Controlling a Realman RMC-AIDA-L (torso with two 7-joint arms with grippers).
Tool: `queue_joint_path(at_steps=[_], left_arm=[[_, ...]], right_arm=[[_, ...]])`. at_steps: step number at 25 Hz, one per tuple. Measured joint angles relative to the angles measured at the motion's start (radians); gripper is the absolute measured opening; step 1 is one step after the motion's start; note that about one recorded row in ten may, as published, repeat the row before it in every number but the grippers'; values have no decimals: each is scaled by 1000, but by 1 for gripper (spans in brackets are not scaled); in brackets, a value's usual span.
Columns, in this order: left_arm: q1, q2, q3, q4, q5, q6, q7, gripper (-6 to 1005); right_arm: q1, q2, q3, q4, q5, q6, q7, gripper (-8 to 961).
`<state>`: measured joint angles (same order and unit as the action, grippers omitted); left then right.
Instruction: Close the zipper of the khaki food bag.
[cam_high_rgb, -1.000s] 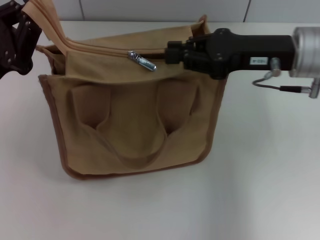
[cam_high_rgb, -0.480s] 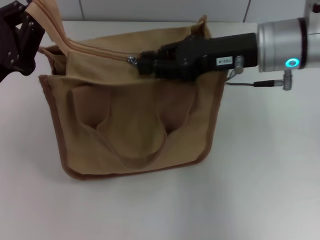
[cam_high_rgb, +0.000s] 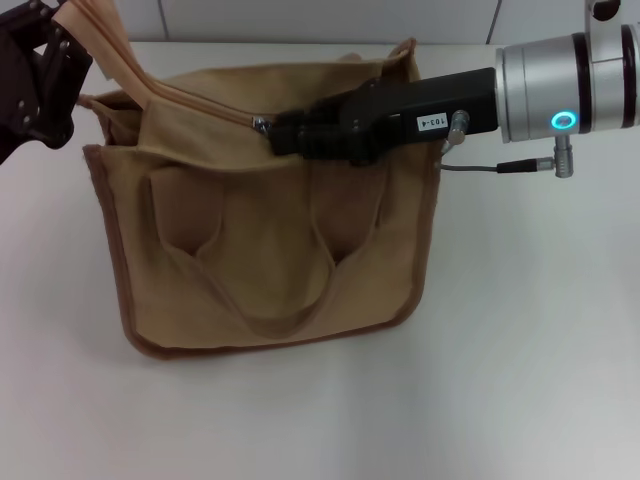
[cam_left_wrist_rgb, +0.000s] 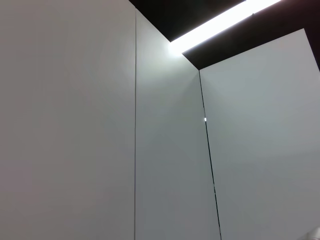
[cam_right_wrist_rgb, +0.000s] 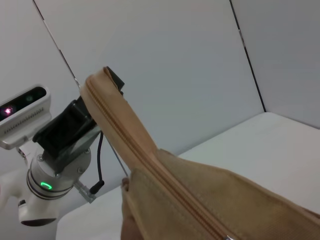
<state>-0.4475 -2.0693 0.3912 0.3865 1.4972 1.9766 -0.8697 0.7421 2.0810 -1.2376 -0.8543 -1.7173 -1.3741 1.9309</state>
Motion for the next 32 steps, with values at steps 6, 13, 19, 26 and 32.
queue_joint_path(at_steps=[6,13,19,26,32], left_arm=[[-3,0,0,0,0,1,-7,94],[-3,0,0,0,0,2,-8,96],[0,0,0,0,-1,3,-8,97],[4,0,-5,0,-1,3,-4,99],[3,0,-8,0,-1,2,-4,100]], right_arm=[[25,-1,-3,-7,-51,-10,53,180],[38,-1,-22,-47,-80,-46,83,98],[-7,3,-19,-122,-79,-52,84,40],[-68,6,-22,-211,-79,-57,80,12],[-105,6,-19,-246,-79,-53,70,9]])
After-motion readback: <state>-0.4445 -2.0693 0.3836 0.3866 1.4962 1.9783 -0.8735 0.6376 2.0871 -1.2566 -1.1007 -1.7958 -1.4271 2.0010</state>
